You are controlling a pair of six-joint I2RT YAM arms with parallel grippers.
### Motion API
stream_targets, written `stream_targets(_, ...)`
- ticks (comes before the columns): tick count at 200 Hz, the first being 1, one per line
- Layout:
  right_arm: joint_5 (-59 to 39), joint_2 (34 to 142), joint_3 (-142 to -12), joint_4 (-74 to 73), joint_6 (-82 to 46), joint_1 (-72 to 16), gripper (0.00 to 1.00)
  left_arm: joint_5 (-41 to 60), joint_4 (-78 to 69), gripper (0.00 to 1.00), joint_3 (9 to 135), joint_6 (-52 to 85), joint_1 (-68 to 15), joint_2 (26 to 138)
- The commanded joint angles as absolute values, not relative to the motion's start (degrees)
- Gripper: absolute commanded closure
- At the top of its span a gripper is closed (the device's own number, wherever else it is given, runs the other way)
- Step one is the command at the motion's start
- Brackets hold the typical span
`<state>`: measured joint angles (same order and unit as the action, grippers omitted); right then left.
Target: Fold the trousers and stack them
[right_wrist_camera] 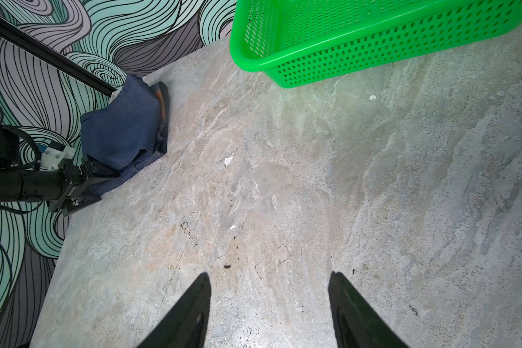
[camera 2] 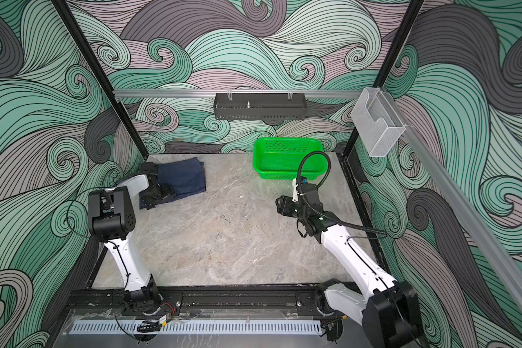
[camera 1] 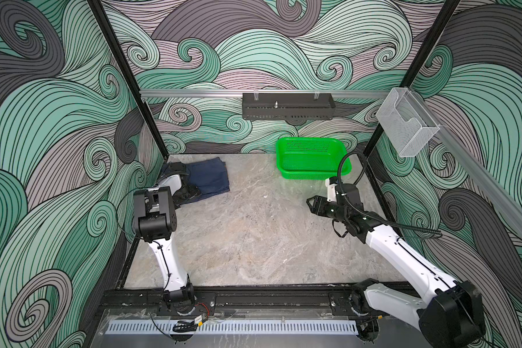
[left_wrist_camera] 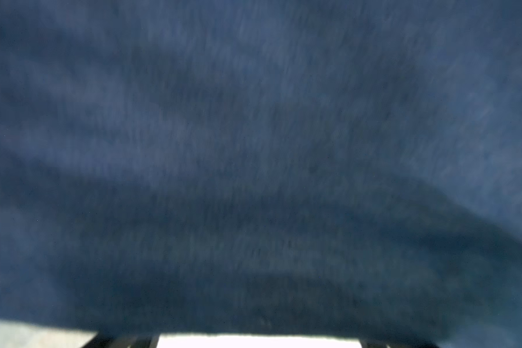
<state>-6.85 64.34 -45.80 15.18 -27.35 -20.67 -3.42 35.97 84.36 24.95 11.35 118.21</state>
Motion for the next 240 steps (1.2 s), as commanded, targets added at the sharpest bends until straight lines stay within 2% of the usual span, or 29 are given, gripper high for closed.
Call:
stream_targets(1, -6.1, 65.1, -46.8, 14.3, -26.0, -20.8, 0.37, -6.0, 38.5, 0.03, 91.3, 22.0, 13.0, 121.9)
stream_targets(54, -5.8, 65.8, -46.6, 13.9, -25.4, -20.5, 0.37, -7.1, 46.3, 0.03, 111.1, 14.0, 13.4, 131.2)
stream_targets(91, -4.8, 66.1, -47.2, 14.0, -25.0, -20.1, 0.37, -2.6, 48.7, 0.03, 113.6, 13.8, 13.3, 129.2)
stream_targets(120, -1.1, 65.0, -47.2, 13.8, -23.6, -18.8, 0.37, -2.0, 47.0, 0.02, 103.5, 14.7, 13.3, 118.5)
stream_targets(152, 6.1, 61.5, -44.4, 9.0, -17.1, -17.1, 0.34, -2.1, 38.4, 0.01, 85.8, 15.7, 13.3, 99.2)
stream_targets(199, 15.2, 55.3, -36.3, -3.7, -6.6, -16.6, 0.19, 3.5, 15.6, 0.01, 61.3, 18.0, 13.3, 73.2)
stream_targets(240, 21.8, 53.9, -27.9, -14.3, -2.2, -14.7, 0.09, 3.8, 2.4, 0.01, 47.4, 22.3, 13.0, 64.7)
